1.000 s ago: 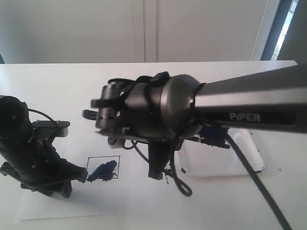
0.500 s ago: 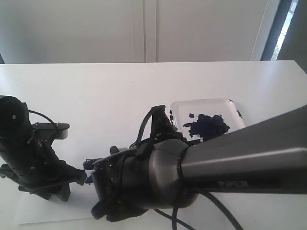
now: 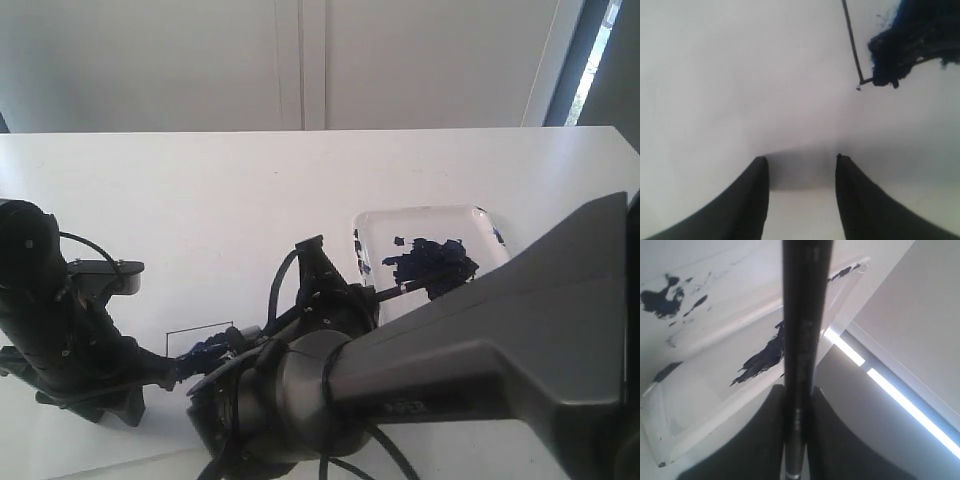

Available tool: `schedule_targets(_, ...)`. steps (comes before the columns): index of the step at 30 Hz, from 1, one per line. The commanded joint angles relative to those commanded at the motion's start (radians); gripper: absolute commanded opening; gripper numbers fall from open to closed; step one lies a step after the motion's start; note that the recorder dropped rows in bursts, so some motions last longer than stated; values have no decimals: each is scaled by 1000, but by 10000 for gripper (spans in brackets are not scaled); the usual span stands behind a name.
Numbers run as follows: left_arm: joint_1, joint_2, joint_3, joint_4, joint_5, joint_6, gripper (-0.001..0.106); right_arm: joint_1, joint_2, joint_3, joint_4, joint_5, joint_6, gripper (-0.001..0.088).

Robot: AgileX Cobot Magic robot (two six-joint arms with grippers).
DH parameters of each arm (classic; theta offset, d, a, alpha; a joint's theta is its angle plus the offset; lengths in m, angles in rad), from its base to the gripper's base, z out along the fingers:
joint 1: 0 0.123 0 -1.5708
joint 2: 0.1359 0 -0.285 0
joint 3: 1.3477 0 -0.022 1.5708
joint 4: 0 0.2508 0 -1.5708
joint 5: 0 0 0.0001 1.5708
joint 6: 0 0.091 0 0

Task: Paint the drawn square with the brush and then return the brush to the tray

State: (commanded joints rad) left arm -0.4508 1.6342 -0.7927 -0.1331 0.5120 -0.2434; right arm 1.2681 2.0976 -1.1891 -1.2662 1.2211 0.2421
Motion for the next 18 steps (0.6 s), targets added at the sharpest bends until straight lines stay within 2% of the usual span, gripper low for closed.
schedule_targets(18, 0, 0, 0, 0, 21, 6, 478, -47, 126, -195, -6, 0, -37, 0)
